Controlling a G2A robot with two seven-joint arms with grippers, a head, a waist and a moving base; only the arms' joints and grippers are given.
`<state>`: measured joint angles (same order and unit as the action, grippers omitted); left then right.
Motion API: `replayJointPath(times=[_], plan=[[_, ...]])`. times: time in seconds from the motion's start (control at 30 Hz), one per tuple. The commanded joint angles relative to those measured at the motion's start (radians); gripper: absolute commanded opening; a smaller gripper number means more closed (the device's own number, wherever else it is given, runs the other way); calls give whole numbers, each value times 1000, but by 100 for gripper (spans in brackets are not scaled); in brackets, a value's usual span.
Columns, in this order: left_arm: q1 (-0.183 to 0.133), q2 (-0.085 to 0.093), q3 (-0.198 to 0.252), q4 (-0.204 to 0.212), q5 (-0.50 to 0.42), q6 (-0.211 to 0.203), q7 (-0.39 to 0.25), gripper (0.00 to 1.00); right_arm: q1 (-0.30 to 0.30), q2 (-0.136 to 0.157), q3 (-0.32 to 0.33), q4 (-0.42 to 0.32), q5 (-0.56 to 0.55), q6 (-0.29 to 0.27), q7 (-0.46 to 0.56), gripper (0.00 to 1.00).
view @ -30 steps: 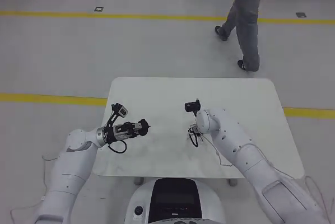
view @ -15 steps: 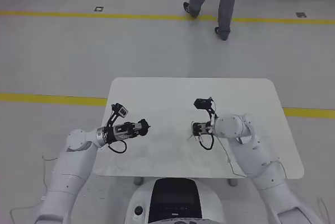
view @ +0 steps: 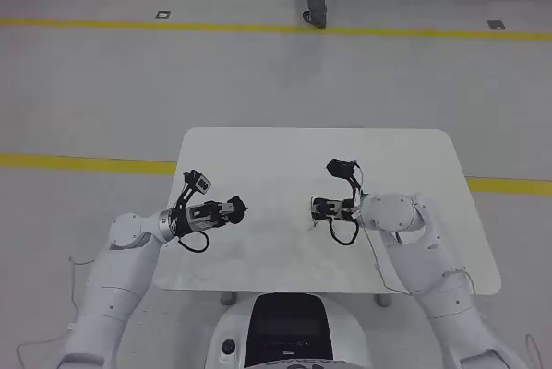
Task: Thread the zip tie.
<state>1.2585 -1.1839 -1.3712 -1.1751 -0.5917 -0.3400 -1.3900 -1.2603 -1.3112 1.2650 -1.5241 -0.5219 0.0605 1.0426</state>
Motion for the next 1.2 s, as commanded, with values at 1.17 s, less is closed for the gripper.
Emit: replayJointPath(times=[1.17], plan=[[0, 0, 0, 0, 0, 0, 0, 0, -287, -31, -102, -158, 199, -367, -822, 0]])
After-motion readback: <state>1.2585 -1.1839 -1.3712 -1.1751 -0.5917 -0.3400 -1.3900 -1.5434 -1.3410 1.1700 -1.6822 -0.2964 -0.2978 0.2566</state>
